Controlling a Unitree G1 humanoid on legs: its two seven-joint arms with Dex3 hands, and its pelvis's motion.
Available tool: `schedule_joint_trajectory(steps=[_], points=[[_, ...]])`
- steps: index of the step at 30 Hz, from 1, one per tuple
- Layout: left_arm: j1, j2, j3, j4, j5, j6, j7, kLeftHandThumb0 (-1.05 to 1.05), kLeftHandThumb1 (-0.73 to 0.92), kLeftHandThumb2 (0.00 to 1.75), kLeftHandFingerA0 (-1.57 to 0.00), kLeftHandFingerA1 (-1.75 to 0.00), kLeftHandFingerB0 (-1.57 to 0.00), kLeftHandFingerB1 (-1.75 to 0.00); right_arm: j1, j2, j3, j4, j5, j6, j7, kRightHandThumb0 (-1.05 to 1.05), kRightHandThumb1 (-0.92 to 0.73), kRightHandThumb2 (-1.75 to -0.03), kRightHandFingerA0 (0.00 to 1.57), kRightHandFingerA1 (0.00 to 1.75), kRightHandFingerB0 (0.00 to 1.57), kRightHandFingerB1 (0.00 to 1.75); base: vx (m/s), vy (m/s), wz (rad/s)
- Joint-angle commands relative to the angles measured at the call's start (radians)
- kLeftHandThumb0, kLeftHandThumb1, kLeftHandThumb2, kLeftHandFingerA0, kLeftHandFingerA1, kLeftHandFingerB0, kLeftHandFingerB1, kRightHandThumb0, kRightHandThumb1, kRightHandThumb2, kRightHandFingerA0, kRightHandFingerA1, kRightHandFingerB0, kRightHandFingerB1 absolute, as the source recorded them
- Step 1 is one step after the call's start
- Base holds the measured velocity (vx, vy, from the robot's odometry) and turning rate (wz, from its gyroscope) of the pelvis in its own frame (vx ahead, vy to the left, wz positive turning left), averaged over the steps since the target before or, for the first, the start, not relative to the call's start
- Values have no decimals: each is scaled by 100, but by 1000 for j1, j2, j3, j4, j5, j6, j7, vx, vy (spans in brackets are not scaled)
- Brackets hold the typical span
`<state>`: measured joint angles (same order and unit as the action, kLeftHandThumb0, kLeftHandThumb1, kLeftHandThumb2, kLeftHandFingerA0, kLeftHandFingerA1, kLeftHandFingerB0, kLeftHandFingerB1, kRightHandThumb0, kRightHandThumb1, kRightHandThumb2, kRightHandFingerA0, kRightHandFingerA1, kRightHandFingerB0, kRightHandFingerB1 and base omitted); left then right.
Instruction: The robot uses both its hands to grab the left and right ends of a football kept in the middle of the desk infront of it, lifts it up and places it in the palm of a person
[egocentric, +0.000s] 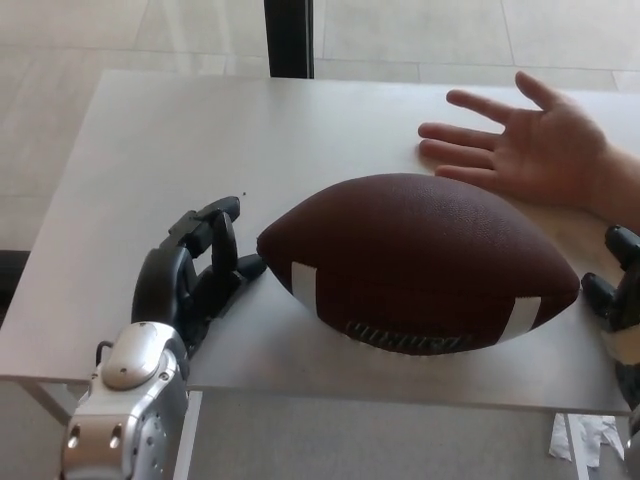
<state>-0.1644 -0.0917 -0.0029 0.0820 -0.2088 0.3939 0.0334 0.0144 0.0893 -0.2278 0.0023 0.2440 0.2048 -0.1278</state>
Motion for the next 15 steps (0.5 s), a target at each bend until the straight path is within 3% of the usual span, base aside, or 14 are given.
schedule_joint_trajectory(steps=[1, 3, 4, 15], points=[[7, -25, 3, 50, 22, -15, 22, -102, 92, 90, -29, -58, -18, -37, 31, 21, 9, 24, -10, -8, -8, -104, -91, -80, 57, 62, 44, 36, 0, 0, 0], [-4, -41, -2, 60, 30, -16, 35, -104, 89, 95, -33, -60, -18, -38, 33, 32, 13, 19, -7, -12, -11, -102, -92, -80, 57, 61, 42, 36, 0, 0, 0], [-15, -52, -10, 71, 27, -18, 26, -97, 91, 130, -30, -63, -7, -37, 36, 41, 20, 14, -4, -16, -6, -102, -92, -75, 52, 55, 41, 35, 0, 0, 0], [-17, -57, -6, 79, 34, -26, 23, -97, 91, 130, -30, -63, -7, -37, 37, 41, 22, 16, -3, -22, -7, -102, -92, -75, 52, 55, 41, 35, 0, 0, 0]])
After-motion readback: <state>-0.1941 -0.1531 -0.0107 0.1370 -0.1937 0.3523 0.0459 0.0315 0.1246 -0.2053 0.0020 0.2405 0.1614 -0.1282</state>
